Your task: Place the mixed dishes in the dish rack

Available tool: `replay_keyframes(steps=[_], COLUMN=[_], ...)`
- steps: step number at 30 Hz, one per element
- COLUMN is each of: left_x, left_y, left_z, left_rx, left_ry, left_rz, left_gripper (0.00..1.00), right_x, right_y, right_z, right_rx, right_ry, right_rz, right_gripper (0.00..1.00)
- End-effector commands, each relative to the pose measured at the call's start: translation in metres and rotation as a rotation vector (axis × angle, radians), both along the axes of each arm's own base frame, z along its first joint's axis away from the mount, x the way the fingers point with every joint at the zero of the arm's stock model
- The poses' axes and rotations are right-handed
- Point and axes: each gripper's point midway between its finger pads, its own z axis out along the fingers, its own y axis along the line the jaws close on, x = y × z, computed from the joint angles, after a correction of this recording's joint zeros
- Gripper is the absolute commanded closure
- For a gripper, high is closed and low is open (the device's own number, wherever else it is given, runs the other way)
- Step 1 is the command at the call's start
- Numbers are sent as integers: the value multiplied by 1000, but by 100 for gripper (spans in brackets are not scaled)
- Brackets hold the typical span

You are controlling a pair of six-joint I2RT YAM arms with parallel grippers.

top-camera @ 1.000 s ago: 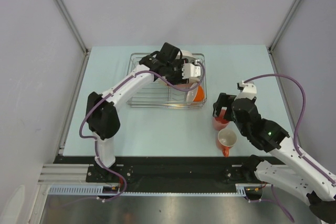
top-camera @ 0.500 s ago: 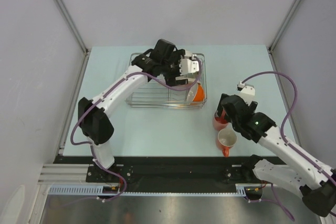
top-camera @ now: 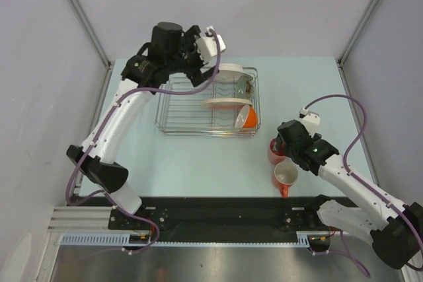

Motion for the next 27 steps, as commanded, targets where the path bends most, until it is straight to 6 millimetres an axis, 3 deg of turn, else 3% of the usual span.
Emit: replay_keyframes(steps=[1, 4, 5, 7, 9, 12, 16, 18, 21, 22, 23, 24, 27], left_x=[-13, -15, -14, -6, -6, -6, -6, -2, 0, -1, -2, -5, -12], left_y=[37, 56, 61, 80, 94, 101, 94, 88, 68, 61, 53, 40, 16], left_z=[30, 19, 2, -1, -20, -37, -41, -33, -24, -12, -9, -8, 1], left_rx=[-181, -244, -261, -314, -341, -370, -411, -451, -516, -543, -552, -561, -598], left_ry=[103, 192, 248, 253, 307, 348, 371, 349, 389, 392, 403, 420, 483], left_rz=[128, 178, 201, 251, 286, 312, 298, 270, 241, 224, 203, 164, 84], left_gripper=[0, 0, 0, 0, 0, 0, 0, 0, 0, 0, 0, 0, 0], right_x=[10, 10, 11, 12, 15, 17, 24, 28, 32, 33, 33, 36, 40], right_y=[2, -1, -2, -5, -5, -9, -8, -5, -3, -5, -3, -4, -15], right_z=[7, -5, -7, -13, -15, -22, -30, -32, -39, -40, -39, -34, -7], right_rx=[36, 45, 49, 67, 94, 116, 150, 168, 194, 202, 216, 218, 221], right_ry=[-28, 7, 12, 23, 22, 36, 50, 54, 77, 84, 90, 82, 30], right_rz=[-13, -34, -37, -46, -52, -59, -58, -53, -55, -64, -60, -62, -72], right_gripper=[15, 21, 23, 28, 34, 44, 55, 60, 77, 89, 94, 100, 100])
